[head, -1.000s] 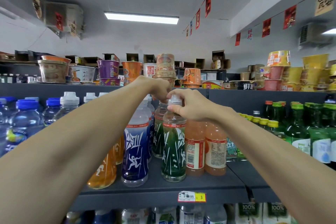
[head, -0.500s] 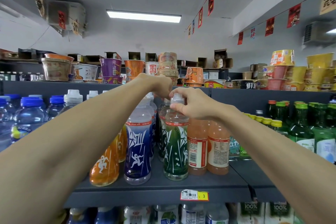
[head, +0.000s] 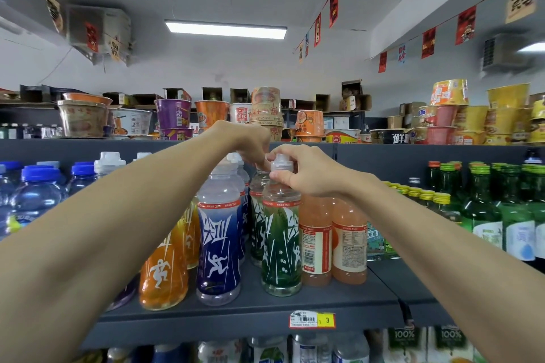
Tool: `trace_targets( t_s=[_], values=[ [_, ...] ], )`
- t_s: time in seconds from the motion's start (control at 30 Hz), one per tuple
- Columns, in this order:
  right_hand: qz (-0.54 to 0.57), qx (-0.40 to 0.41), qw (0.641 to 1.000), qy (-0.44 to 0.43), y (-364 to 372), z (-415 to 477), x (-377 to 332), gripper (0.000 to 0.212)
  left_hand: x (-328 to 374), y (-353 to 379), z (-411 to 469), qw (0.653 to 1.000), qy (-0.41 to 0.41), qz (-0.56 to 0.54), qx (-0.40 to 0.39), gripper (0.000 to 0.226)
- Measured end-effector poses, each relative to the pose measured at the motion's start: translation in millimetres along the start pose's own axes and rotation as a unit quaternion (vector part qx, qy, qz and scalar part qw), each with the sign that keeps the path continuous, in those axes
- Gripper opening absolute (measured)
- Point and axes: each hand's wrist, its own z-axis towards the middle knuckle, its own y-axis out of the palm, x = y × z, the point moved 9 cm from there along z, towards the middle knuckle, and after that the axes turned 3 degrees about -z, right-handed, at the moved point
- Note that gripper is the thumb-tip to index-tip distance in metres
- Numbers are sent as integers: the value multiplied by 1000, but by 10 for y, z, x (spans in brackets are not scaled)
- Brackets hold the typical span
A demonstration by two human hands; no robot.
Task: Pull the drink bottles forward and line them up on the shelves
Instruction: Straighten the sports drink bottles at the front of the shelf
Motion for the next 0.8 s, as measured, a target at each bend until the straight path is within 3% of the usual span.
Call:
trace_targets(
  t_s=[0.5, 0.6, 0.8],
  values=[
    [-1, -3, 1000, -1, -5, -12, -45, 42, 13, 4, -98, 1000, 14, -9, 13, 26],
    [-8, -4, 1000, 5, -6, -18, -49, 40, -26, -188, -237, 997, 19, -31, 69, 38],
    [21, -6, 999, 26, 32, -9, -63, 41, -40, -351, -809, 963, 40, -116, 238, 37]
  ],
)
